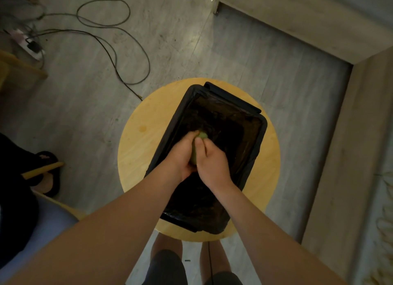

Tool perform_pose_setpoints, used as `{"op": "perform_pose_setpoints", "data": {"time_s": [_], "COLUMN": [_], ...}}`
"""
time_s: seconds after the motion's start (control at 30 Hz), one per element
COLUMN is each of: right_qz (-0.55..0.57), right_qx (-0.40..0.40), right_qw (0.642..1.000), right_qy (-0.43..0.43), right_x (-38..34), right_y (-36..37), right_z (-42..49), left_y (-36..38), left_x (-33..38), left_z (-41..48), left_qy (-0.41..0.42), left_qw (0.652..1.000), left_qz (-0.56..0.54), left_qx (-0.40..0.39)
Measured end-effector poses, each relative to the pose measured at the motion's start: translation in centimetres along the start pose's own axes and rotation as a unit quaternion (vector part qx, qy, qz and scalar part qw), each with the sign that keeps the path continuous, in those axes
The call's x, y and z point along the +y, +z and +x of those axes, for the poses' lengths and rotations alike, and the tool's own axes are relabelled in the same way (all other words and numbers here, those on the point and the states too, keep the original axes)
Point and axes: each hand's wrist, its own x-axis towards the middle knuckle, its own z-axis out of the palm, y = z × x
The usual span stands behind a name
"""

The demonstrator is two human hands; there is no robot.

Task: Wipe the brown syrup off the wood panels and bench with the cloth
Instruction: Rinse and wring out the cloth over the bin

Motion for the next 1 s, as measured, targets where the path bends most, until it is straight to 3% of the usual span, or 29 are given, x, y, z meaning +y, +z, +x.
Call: {"op": "perform_pose_setpoints", "data": {"time_s": [0.13, 0.27, 0.37, 0.43, 0.53, 0.63, 0.7, 0.77, 0.9, 1.0], "right_qz": [-0.046, -0.136, -0.206, -0.237, -0.175, -0.092, -0.031, 0.005, -0.025, -0.104], "right_qx": [0.044, 0.060, 0.051, 0.087, 0.142, 0.045, -0.011, -0.015, 0.047, 0.101], "right_qw": [0.990, 0.979, 0.975, 0.967, 0.972, 0.976, 0.988, 0.998, 0.992, 0.972], "right_qy": [-0.123, -0.138, -0.072, -0.036, 0.069, 0.192, 0.154, 0.068, -0.118, -0.187], "right_x": [-1.0, 0.2, 1.5, 1.7, 1.2, 1.7, 1.5, 0.6, -0.9, -0.4], "right_y": [-0.3, -0.5, -1.1, -0.7, 0.7, 1.6, 1.8, 1.5, 0.9, 1.6], "right_z": [-1.2, 0.5, 3.4, 4.3, 3.5, 2.9, 2.1, 0.6, -1.8, -1.6], "left_y": [-0.1, 0.1, 0.3, 0.4, 0.2, 0.2, 0.1, -0.2, -1.0, -1.0], "left_x": [-0.1, -0.1, -0.7, -0.8, -0.5, -0.3, 0.0, 0.5, 0.5, 0.5], "left_z": [0.0, -0.9, -1.4, -1.4, -1.1, -0.7, -0.6, -0.6, -0.1, -0.4], "left_qy": [0.024, 0.056, 0.069, 0.066, 0.041, 0.001, -0.012, -0.019, -0.009, 0.024], "left_qw": [0.999, 0.998, 0.997, 0.998, 0.998, 0.999, 0.999, 0.999, 1.000, 0.998], "left_qz": [0.016, 0.021, 0.035, 0.014, -0.018, 0.010, -0.001, -0.007, 0.027, 0.059], "left_qx": [-0.044, -0.034, -0.019, 0.001, 0.036, 0.038, 0.032, 0.029, 0.010, 0.004]}}
